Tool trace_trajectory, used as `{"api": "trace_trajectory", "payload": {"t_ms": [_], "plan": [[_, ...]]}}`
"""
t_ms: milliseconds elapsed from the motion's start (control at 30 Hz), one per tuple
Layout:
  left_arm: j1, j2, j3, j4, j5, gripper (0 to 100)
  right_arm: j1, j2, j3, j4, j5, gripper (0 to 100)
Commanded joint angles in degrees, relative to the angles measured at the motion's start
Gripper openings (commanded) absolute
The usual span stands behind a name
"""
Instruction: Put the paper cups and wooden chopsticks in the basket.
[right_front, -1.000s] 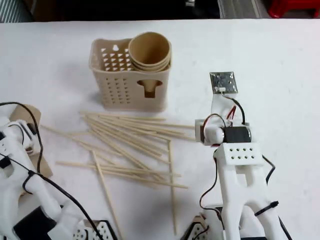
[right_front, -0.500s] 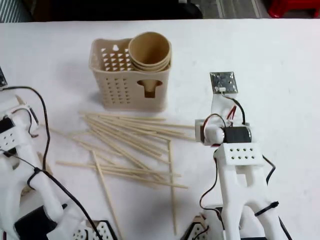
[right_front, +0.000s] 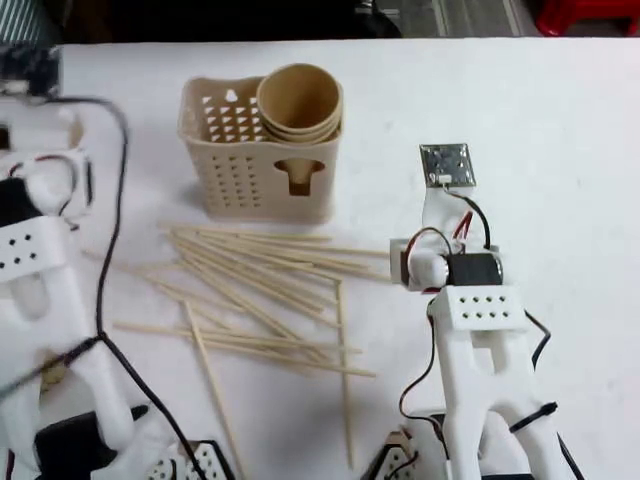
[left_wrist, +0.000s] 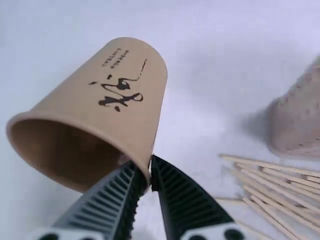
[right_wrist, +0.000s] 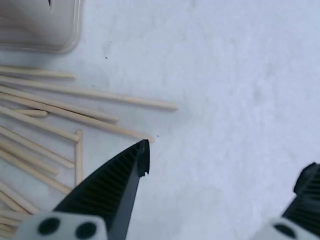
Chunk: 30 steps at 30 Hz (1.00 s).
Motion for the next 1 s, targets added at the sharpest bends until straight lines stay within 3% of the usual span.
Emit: {"api": "trace_trajectory", "payload": {"t_ms": [0, 200, 467, 967], "plan": [[10.7, -2.5, -16.6, 11.3, -2.9, 2, 0.2, -0.1, -0.3, -0.9, -0.4, 44.0], [23.4, -2.2, -31.5, 18.5, -5.7, 2, 0.2, -0.1, -0.3, -0.9, -0.3, 44.0], [34.9, -1.9, -34.1, 19.0, -7.6, 2, 0.2, -0.1, -0.3, -0.9, -0.2, 44.0], [39.4, 14.1, -39.7, 22.7, -15.0, 3, 0.2, -0.1, -0.3, -0.9, -0.1, 44.0]]}}
